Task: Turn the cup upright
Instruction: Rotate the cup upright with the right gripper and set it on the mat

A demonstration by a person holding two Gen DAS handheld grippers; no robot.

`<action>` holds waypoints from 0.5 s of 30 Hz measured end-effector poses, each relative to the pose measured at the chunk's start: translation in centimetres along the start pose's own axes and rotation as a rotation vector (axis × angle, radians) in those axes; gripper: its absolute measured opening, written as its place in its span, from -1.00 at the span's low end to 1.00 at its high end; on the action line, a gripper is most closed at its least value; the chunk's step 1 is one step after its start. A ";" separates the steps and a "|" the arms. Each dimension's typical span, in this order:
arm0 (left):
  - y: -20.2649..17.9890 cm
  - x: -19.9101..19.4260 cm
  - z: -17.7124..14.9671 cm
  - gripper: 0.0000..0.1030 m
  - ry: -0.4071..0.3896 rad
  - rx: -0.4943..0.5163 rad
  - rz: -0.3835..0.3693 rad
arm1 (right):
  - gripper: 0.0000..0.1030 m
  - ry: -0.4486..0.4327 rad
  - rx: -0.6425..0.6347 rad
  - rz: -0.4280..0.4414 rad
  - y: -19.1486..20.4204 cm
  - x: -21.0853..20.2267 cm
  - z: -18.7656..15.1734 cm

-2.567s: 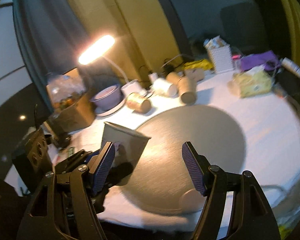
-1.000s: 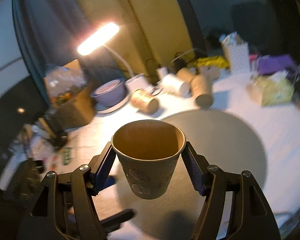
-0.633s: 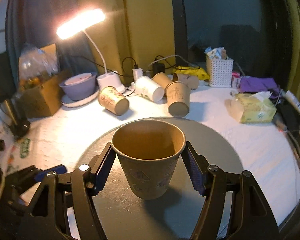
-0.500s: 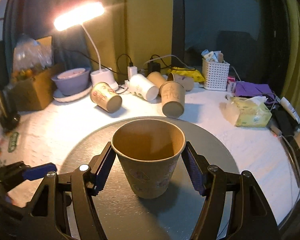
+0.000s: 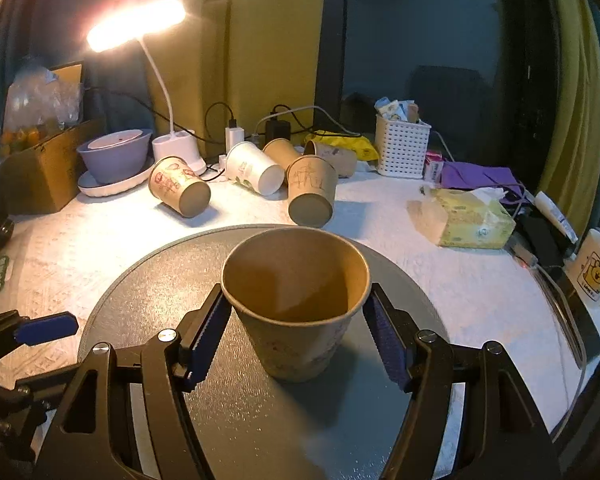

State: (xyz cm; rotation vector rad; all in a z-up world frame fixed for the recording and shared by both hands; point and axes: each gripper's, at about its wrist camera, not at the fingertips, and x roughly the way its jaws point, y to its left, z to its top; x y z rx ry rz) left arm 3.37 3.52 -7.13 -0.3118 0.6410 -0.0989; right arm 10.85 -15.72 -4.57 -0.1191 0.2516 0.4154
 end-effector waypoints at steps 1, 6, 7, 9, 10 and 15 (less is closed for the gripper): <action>0.0 0.0 0.0 0.40 0.001 0.000 0.001 | 0.38 0.000 0.005 0.006 -0.1 -0.2 -0.1; -0.1 -0.1 0.0 0.40 -0.004 -0.003 0.010 | 0.52 -0.009 0.022 0.006 -0.5 -1.0 -0.3; -0.1 -0.2 0.0 0.40 -0.008 -0.002 0.012 | 0.52 -0.010 0.029 0.006 -0.5 -1.2 -0.5; -0.1 -0.4 0.0 0.40 -0.016 0.001 0.016 | 0.52 -0.010 0.038 0.008 -0.6 -1.7 -0.9; -0.2 -0.5 0.0 0.40 -0.021 0.004 0.019 | 0.52 -0.010 0.042 0.009 -0.6 -2.0 -1.1; -0.8 -1.1 -0.1 0.40 -0.040 0.025 0.036 | 0.52 -0.003 0.051 -0.003 -0.9 -3.4 -2.0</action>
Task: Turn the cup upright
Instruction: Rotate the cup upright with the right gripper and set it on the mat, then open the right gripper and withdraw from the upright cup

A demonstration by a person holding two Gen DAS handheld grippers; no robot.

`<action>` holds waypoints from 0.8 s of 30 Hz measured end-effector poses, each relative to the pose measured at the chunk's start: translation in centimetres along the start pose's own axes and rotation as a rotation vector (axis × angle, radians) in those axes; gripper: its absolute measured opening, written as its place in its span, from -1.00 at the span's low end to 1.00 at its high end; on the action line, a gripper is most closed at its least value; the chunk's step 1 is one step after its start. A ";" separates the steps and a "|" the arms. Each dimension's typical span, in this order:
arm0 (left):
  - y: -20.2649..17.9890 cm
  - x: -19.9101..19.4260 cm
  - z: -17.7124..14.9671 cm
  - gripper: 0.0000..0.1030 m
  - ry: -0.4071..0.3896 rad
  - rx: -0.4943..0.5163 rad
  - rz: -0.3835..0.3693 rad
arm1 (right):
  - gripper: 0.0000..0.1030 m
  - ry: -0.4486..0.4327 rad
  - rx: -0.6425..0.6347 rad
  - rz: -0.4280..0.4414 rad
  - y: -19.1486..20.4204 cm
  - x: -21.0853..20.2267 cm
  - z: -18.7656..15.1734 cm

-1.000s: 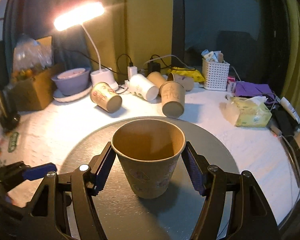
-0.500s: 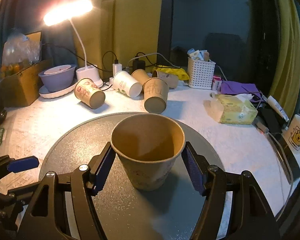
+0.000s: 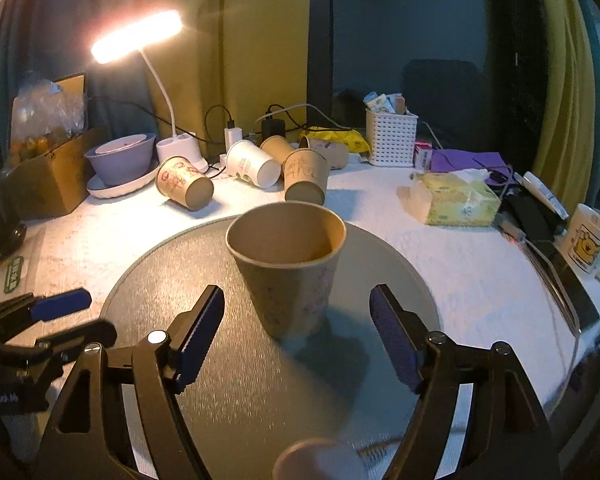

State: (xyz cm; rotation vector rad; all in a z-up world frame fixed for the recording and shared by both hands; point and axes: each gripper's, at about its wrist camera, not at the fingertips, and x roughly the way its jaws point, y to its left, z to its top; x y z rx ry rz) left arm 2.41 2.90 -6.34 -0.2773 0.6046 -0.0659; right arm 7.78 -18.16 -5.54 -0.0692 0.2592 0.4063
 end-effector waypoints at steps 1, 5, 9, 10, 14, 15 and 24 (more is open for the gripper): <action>-0.2 -0.1 0.0 0.40 -0.004 0.007 0.003 | 0.52 0.001 0.004 0.000 0.0 -0.3 -0.1; -0.9 -0.7 -0.1 0.40 -0.018 0.032 0.014 | 0.52 -0.002 0.013 0.000 -0.1 -1.4 -0.4; -1.4 -1.4 0.0 0.40 -0.037 0.051 0.026 | 0.52 -0.010 0.015 0.006 0.1 -2.5 -0.5; -1.5 -1.6 0.0 0.40 -0.044 0.056 0.031 | 0.52 -0.012 0.016 0.009 0.1 -2.7 -0.5; -2.2 -2.7 0.2 0.40 -0.075 0.078 0.038 | 0.52 -0.027 0.018 0.011 0.2 -3.8 -0.4; -2.4 -3.0 0.2 0.40 -0.084 0.084 0.038 | 0.52 -0.031 0.020 0.012 0.2 -4.1 -0.4; -4.2 -5.1 0.5 0.41 -0.144 0.111 0.022 | 0.52 -0.074 0.023 0.018 0.5 -6.5 -0.2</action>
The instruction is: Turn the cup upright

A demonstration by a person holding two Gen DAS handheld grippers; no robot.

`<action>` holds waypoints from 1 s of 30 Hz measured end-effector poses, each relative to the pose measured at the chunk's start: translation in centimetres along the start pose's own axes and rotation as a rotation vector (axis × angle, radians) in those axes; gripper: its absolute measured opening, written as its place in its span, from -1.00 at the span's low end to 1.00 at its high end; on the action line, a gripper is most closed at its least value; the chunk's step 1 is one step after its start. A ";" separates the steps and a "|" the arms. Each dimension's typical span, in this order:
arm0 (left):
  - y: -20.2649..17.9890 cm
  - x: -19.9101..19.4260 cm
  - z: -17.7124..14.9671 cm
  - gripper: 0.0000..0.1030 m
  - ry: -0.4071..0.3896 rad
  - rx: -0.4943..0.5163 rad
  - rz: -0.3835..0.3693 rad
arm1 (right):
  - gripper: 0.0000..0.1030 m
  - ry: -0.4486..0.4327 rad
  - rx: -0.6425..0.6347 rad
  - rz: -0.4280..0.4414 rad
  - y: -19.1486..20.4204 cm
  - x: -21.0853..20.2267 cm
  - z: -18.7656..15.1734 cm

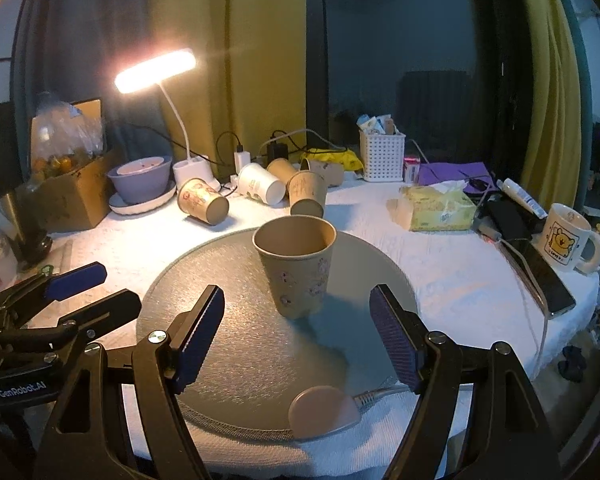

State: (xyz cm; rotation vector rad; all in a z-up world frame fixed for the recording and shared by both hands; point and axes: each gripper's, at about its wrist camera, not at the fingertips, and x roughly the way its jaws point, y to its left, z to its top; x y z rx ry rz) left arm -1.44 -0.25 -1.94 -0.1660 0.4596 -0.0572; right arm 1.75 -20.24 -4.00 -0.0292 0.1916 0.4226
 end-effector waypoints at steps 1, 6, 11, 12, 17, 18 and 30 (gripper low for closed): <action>-0.1 -0.2 0.1 0.41 -0.006 0.002 0.000 | 0.52 -0.006 0.000 0.000 0.0 -0.3 0.1; -0.5 -1.4 0.5 0.41 -0.044 0.013 0.007 | 0.52 -0.035 0.002 0.007 0.1 -1.6 0.6; -1.0 -2.4 0.9 0.41 -0.070 0.023 0.012 | 0.52 -0.064 -0.005 0.011 0.4 -2.8 1.0; -1.1 -2.6 1.1 0.41 -0.076 0.025 0.013 | 0.51 -0.069 -0.008 0.009 0.4 -3.0 1.1; -1.5 -3.7 1.6 0.41 -0.122 0.039 0.027 | 0.51 -0.096 -0.017 0.003 0.7 -4.3 1.5; -1.5 -3.9 1.6 0.41 -0.130 0.041 0.029 | 0.51 -0.103 -0.019 0.001 0.8 -4.5 1.6; -1.8 -6.6 2.4 0.72 -0.229 0.070 0.043 | 0.52 -0.130 -0.032 0.006 1.4 -6.5 2.3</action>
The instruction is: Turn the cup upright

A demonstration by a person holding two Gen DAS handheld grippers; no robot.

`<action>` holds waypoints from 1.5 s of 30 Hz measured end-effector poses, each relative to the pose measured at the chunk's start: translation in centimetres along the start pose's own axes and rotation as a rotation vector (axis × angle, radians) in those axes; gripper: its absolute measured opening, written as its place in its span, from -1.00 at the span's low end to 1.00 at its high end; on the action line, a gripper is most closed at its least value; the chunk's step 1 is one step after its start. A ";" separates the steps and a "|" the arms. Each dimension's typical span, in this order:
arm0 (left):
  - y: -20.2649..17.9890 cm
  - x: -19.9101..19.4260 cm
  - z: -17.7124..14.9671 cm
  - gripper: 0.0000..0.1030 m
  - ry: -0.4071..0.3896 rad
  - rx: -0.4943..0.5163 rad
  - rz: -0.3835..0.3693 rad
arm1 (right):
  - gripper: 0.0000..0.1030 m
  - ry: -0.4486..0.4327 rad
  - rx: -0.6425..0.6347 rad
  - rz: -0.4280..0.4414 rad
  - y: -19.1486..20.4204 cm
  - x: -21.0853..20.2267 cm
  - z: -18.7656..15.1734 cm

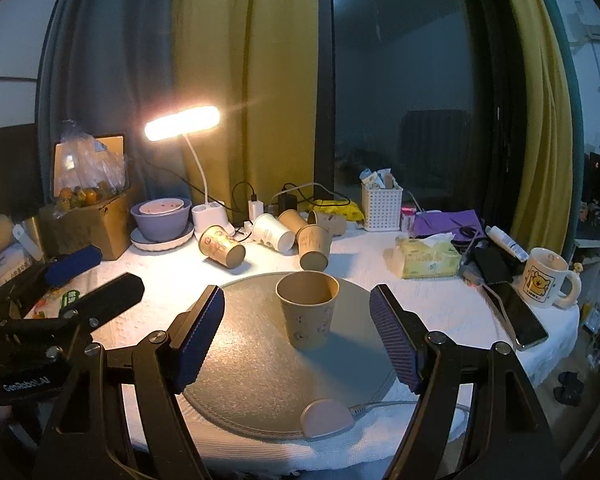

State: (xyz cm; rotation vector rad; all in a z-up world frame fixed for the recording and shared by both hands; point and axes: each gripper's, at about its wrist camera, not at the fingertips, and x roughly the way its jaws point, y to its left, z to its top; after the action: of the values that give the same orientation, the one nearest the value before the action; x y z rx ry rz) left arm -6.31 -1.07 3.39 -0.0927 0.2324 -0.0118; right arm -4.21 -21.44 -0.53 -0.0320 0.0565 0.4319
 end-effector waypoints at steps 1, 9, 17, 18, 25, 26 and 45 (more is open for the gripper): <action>-0.1 -0.2 0.1 0.72 -0.009 0.006 0.002 | 0.51 -0.001 0.000 0.001 0.0 -0.2 0.0; -0.8 -1.9 0.3 0.72 -0.053 0.050 0.011 | 0.52 -0.020 -0.011 0.002 0.4 -2.2 0.1; -1.1 -2.7 0.0 0.72 -0.073 0.065 0.007 | 0.52 -0.021 -0.011 0.007 0.5 -2.7 -0.2; -1.1 -2.6 -0.1 0.72 -0.069 0.067 0.001 | 0.52 -0.016 -0.011 0.008 0.5 -2.6 -0.3; -1.4 -1.9 -0.6 0.72 -0.028 0.061 -0.021 | 0.51 0.023 -0.001 0.000 -0.1 -1.6 -1.4; -1.4 -1.9 -0.6 0.72 -0.028 0.061 -0.022 | 0.51 0.026 0.000 -0.002 -0.1 -1.6 -1.4; -1.6 -1.8 -0.6 0.72 -0.024 0.063 -0.023 | 0.52 0.033 0.001 -0.003 -0.3 -1.5 -1.8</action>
State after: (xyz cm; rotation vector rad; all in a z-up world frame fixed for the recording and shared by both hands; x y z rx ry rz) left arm -8.19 -2.68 3.40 -0.0330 0.2066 -0.0404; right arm -5.55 -22.44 -2.21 -0.0385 0.0892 0.4283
